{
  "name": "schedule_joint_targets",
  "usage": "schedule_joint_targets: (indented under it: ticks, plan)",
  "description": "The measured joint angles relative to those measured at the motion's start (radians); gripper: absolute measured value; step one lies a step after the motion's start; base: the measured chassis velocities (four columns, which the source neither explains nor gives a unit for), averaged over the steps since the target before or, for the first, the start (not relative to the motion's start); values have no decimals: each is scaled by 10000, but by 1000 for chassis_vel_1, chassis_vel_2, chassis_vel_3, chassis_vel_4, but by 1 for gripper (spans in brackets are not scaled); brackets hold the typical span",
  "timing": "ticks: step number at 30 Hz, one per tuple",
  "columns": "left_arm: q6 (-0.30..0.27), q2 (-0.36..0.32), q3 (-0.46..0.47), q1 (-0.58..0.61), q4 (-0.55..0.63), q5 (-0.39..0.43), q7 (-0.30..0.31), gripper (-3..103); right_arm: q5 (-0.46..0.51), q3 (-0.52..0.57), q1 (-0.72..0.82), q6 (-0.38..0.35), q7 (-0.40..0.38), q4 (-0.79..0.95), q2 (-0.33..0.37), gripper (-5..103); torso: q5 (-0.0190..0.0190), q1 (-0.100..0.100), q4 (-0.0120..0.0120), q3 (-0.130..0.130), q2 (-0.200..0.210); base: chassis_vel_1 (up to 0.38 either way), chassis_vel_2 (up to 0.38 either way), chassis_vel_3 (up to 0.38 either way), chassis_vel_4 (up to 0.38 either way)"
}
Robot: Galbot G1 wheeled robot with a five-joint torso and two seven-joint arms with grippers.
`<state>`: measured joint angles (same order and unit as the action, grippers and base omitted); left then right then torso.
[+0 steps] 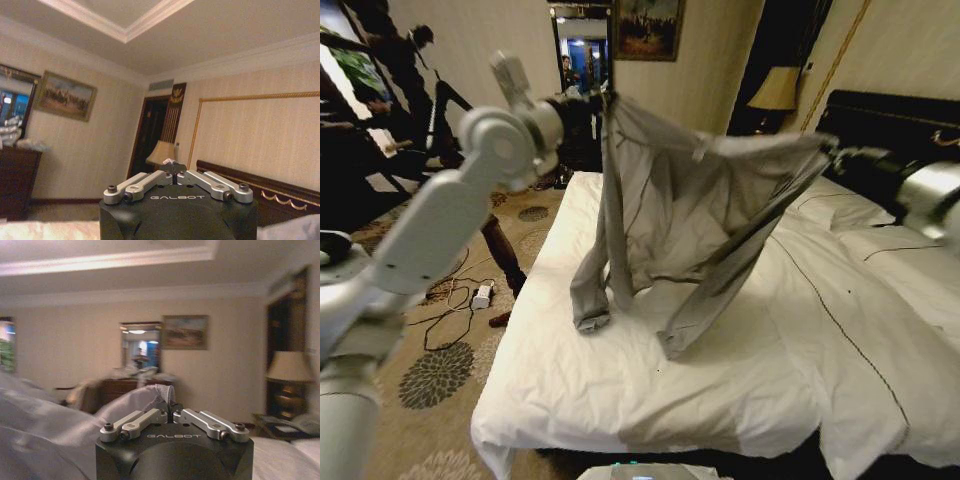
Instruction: Pick up the clothes from the bed and hang them on the clothes hanger.
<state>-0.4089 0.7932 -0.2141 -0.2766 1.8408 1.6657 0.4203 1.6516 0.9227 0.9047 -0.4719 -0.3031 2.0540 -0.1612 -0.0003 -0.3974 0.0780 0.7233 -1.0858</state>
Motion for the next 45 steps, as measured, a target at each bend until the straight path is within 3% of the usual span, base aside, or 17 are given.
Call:
schedule_joint_targets:
  ticks: [2,3,6,7,10,11,12,15,18,22,27,30,41,44,45]
  plan:
    - [-3,-581,343,-23,812,405,211,0,890,530,79,-28,-359,814,186,0,0,-1,0,1,0,0,0,0,0]
    - [-3,-581,343,-23,812,405,211,0,890,530,79,-28,-359,814,186,0,0,-1,0,1,0,0,0,0,0]
    - [-32,-1604,1173,60,1914,1376,512,0,2166,1100,-164,-128,-1039,1870,225,0,-2,4,-5,-2,-2,0,0,0,0]
    - [-32,-1604,1173,60,1914,1376,512,0,2166,1100,-164,-128,-1039,1870,225,0,-2,4,-5,-2,-2,0,0,0,0]
    - [-90,-3370,2473,543,2966,2783,568,0,3261,1533,-516,-188,-1715,2580,244,0,-2,3,2,-2,-1,0,0,0,0]
    - [-89,-4004,2854,727,3231,3168,532,0,3437,1603,-591,-192,-1793,2697,230,0,-4,3,-2,-1,-1,0,0,0,0]
    - [-89,-4004,2854,727,3231,3168,532,0,3437,1603,-591,-192,-1793,2697,230,0,-4,3,-2,-1,-1,0,0,0,0]
    - [108,-5798,3939,1578,3829,3865,233,0,3553,1715,-637,-244,-1953,2907,47,0,-3,6,-12,-4,-3,0,0,0,0]
    - [160,-6163,4692,2417,4028,3926,197,0,3520,1661,-505,-253,-2097,3168,-190,0,0,7,-2,-3,-3,0,0,0,0]
    - [162,-5898,4867,3043,4180,3571,408,0,3201,1403,-165,-270,-2249,3537,-602,0,5,1,4,1,0,0,0,0,0]
    - [183,-5153,4729,4111,4194,2211,598,0,2340,859,323,-319,-2217,3635,-1244,0,3,1,0,1,0,0,0,0,0]
    - [255,-4307,4449,5044,3872,994,454,0,742,-105,474,-127,-1907,3209,-1963,0,3,0,0,2,1,0,0,0,0]
    - [255,-3042,3968,5822,2984,-304,413,0,-874,-2364,-25,177,-1448,2256,-2987,0,2,-1,-2,1,1,0,0,0,0]
    - [306,-2667,4007,7215,2951,-1307,290,0,-2155,-3690,39,204,-1192,1864,-3784,0,7,0,0,2,2,0,0,0,0]
    - [306,-2667,4007,7215,2951,-1307,290,0,-2155,-3690,39,204,-1192,1864,-3784,0,7,0,0,2,2,0,0,0,0]
